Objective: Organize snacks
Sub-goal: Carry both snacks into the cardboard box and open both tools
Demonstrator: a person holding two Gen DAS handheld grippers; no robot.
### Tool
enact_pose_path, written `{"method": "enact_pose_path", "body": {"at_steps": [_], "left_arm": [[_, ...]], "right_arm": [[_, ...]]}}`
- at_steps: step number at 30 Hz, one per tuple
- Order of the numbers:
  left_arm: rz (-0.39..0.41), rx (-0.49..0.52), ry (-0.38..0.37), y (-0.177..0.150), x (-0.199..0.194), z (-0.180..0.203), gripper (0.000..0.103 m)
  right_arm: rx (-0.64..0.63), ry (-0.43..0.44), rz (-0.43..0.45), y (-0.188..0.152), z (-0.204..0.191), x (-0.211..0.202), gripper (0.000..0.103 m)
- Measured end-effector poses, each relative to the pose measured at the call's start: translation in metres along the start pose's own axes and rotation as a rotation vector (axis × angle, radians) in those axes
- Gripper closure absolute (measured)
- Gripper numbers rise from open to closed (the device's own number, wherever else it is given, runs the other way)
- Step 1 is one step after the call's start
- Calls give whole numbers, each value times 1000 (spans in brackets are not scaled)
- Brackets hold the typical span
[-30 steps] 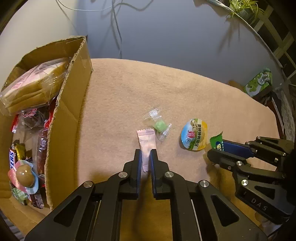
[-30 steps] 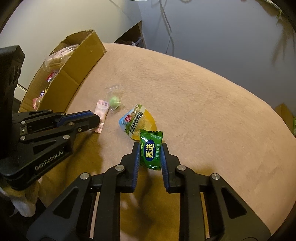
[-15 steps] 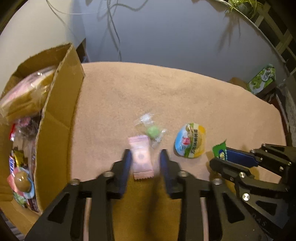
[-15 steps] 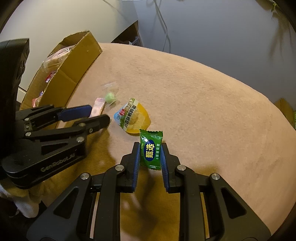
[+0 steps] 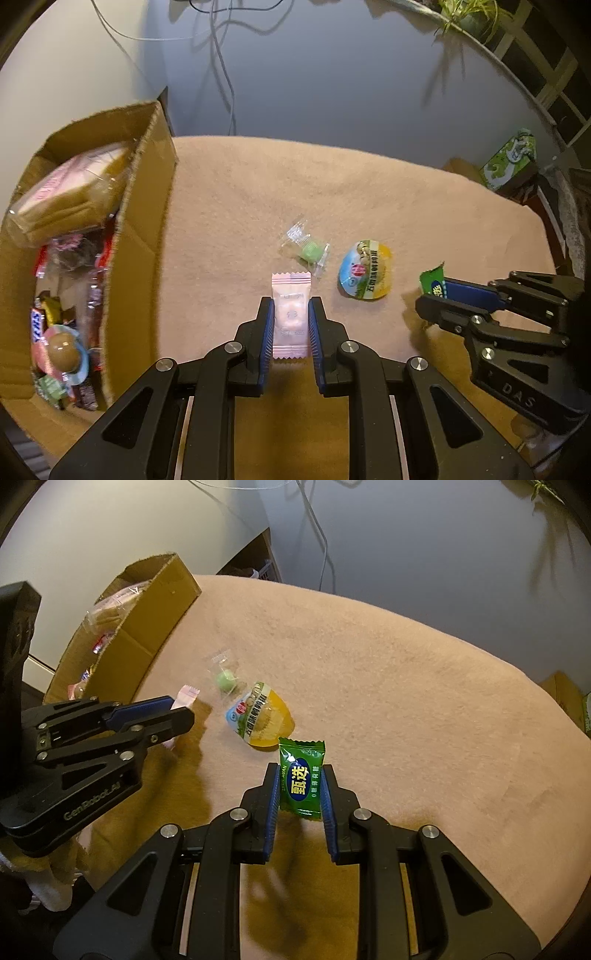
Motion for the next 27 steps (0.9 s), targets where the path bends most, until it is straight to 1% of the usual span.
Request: {"method": "enact_pose_path", "body": {"at_steps": [7, 13, 21, 24, 27], "left_arm": [[32, -8, -17, 7, -19, -6, 86], [70, -24, -12, 11, -42, -28, 86], [114, -69, 38, 10, -65, -66, 86], [123, -90, 59, 4, -71, -78, 86], [131, -116, 82, 0, -78, -99, 86]], "right_arm": [[1, 13, 21, 6, -7, -17, 81], [-18, 25, 44, 20, -23, -31, 81], [-73, 52, 67, 45, -62, -37, 81], [-99, 70, 68, 53, -79, -33, 81], [-130, 87, 64, 58, -99, -29, 81]]}}
Point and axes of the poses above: each gripper's, at about its wrist camera, not at the fingertips, and x roughly the way its jaws point, z to its right, y to its top, the point moved 5 cm from there along x, roughly the way its jaws point, and after that the axes turned 7 degrees about z, right-handed, at the moved point
